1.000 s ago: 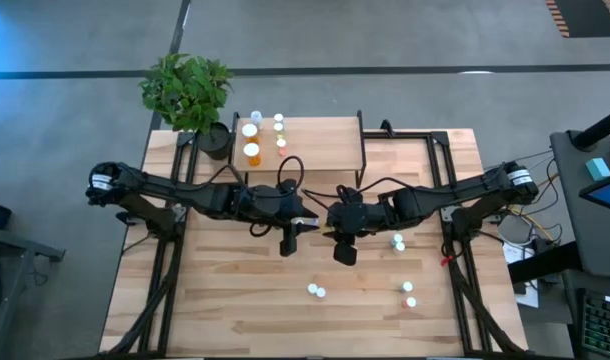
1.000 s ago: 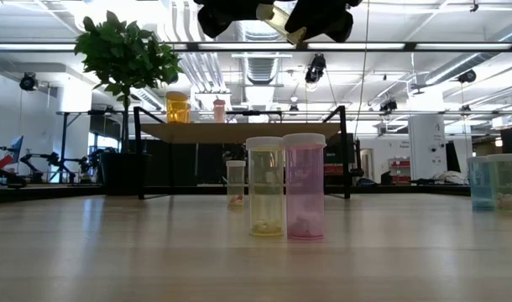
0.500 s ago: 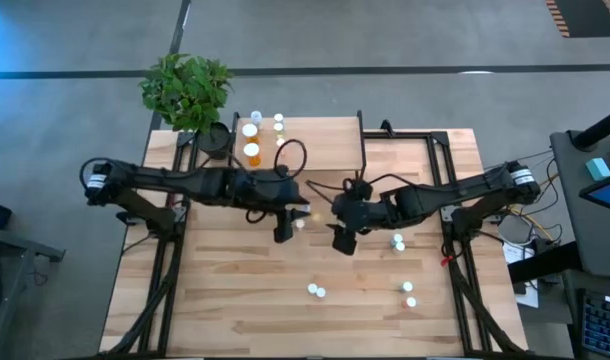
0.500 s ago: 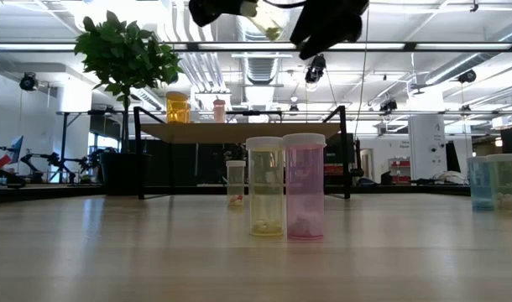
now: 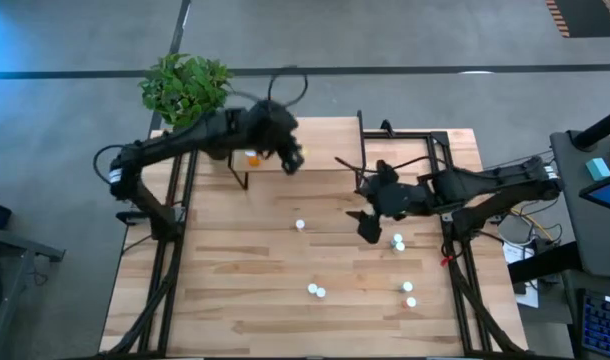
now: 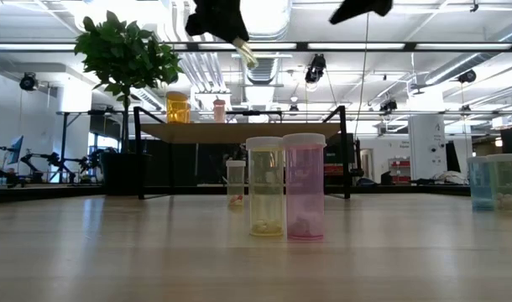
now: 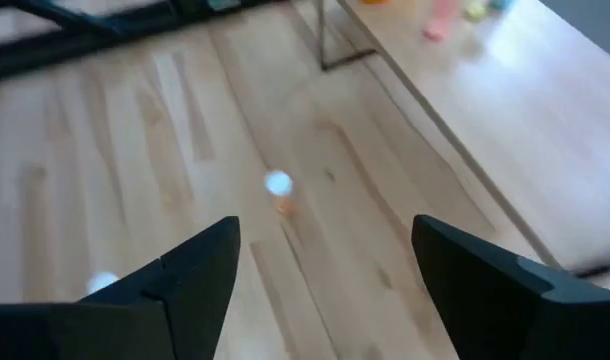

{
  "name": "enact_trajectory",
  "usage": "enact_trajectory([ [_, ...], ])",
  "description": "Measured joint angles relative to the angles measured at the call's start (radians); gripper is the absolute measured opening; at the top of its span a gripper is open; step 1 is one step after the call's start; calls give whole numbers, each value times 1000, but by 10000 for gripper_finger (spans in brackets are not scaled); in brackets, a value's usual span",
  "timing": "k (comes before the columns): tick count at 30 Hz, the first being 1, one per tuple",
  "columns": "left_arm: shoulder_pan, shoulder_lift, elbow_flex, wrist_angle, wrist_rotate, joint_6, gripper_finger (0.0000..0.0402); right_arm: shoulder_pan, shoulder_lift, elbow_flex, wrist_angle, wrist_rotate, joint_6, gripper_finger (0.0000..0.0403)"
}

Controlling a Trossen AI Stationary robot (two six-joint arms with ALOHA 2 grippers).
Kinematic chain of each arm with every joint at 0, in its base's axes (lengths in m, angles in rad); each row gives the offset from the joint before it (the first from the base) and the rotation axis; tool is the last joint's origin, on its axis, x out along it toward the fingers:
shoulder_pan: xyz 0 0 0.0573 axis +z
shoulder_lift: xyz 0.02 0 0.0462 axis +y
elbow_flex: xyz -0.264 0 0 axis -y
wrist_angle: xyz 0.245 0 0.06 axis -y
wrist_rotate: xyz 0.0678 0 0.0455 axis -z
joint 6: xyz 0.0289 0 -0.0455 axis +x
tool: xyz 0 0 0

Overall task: Pick and place medicine bottles onto shelf by color
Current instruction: Put the yellow pill bottle on the shelf

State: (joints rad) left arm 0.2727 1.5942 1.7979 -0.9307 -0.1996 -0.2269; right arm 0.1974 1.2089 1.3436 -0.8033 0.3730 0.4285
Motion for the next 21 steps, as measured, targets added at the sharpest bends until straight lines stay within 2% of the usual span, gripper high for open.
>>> enact_trajectory([
  [5, 106, 143, 196, -93, 0, 34, 105, 0, -45, -8, -133, 57, 7, 288],
  [11, 190, 290, 361, -175, 2, 154, 105, -21, -62, -29, -150, 101, 5, 288],
  [21, 280, 409, 387, -221, 4, 363, 105, -129, -61, -45, -148, 104, 89, 288],
])
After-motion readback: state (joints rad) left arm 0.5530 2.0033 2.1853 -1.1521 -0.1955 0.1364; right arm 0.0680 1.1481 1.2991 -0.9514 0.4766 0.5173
